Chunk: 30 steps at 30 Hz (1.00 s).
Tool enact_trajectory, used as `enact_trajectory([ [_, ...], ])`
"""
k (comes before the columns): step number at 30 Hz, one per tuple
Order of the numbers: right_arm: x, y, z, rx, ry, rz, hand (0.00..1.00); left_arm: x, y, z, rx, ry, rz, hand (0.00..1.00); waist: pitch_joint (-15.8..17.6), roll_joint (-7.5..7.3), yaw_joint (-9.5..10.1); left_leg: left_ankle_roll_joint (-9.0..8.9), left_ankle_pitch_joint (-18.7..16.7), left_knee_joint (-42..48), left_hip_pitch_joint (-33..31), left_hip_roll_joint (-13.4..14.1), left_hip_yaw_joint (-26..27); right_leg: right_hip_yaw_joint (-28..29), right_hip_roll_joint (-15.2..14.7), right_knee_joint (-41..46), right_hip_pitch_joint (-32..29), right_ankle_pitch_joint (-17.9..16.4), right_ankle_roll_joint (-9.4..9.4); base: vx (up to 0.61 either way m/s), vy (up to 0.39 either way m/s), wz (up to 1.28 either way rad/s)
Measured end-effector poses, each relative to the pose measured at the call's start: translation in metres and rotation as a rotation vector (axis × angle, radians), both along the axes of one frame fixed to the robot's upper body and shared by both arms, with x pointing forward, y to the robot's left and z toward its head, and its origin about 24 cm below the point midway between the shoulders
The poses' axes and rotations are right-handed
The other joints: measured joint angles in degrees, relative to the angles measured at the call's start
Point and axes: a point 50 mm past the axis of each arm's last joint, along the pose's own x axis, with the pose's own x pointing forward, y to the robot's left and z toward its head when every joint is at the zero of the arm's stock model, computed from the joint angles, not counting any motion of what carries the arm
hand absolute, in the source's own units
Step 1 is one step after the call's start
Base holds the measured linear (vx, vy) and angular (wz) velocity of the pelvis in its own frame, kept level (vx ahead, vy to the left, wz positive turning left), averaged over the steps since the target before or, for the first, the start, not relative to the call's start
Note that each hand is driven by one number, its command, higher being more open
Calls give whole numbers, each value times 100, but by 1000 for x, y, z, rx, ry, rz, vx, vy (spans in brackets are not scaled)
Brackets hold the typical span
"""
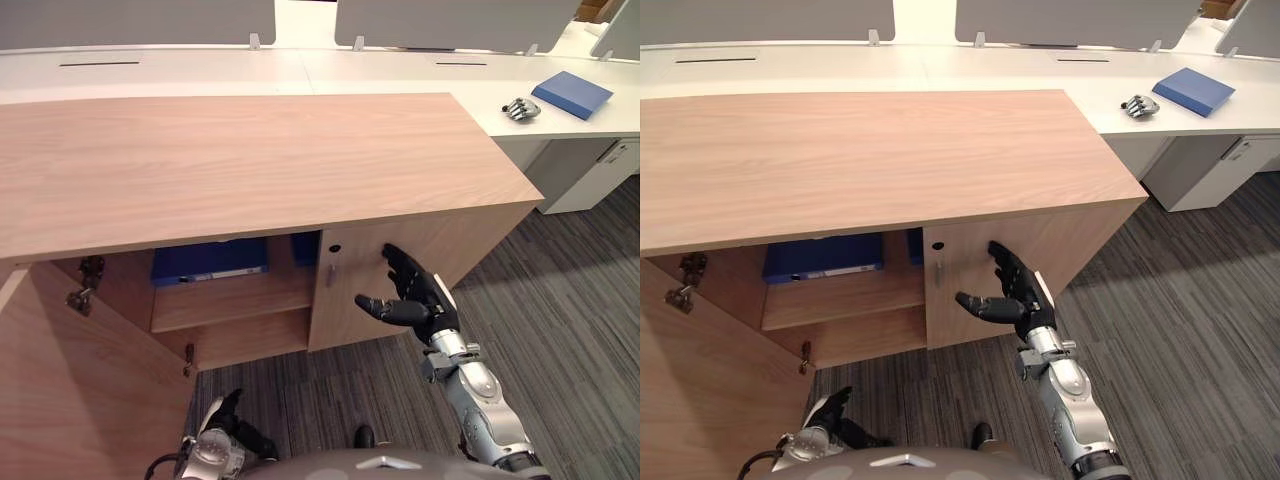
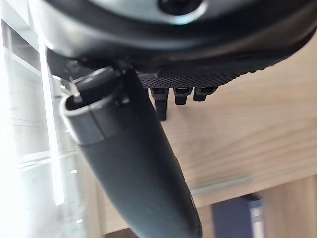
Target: Walk over to the cabinet, pick up the folder, carry it to the office cabinet, place the folder inside the office cabinet, then close the office cabinet door
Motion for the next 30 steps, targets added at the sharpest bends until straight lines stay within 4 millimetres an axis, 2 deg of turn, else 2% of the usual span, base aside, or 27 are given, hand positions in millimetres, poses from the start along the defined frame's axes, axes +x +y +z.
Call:
enact_trajectory([
  [2, -2, -1, -13, -58, 69, -2, 100, 2, -1, 0, -7, -10, 12, 100, 20, 21, 73, -3, 33, -1, -90, 7, -133, -152, 1, -12, 0, -24, -25, -1, -22, 36],
  [3, -3, 4, -19, -74, 94, 7, 100, 1, -1, 0, -8, -12, 25, 100, 64, 87, 117, -8, 40, -1, -116, 15, -185, -208, 3, -10, 1, -38, -25, 9, -18, 23],
  [6, -5, 10, -25, -85, 112, 6, 100, -2, -2, -1, -13, -16, 73, 100, 133, 188, 142, -18, 50, 0, -134, 15, -217, -242, 1, -10, 3, -46, -26, 25, -6, 9],
  [9, -9, 11, -39, -148, 171, 1, 100, -3, 0, 0, -15, -21, 106, 100, 139, 185, 171, -19, 49, 1, -136, 15, -226, -250, 5, -15, 10, -49, -31, 31, 3, 2],
  [13, -19, 10, -56, -149, 258, -47, 100, -4, 0, -1, -10, -27, 128, 100, 146, 174, 180, -21, 47, 1, -121, 4, -216, -238, -3, -16, 18, -49, -31, 0, 0, 0],
  [15, -31, 6, -70, -171, 335, -87, 100, -5, -1, -1, -20, -29, 154, 100, 155, 159, 178, -28, 41, 0, -65, 7, -211, -237, -1, -23, 78, -52, -30, 0, 0, 0],
  [23, -71, -17, -106, -263, 574, -190, 100, -10, 0, -2, -12, -32, 204, 100, 196, 183, 174, -57, -13, 0, 149, 23, 92, 73, 5, 142, 53, -87, -20, -19, 11, -18],
  [30, -95, -21, -124, -264, 726, -238, 100, -9, 1, -1, -21, -42, 245, 100, 262, 175, 180, -55, -15, -2, 159, -9, -91, 24, -108, 820, -163, -551, 38, 3, -4, 10],
])
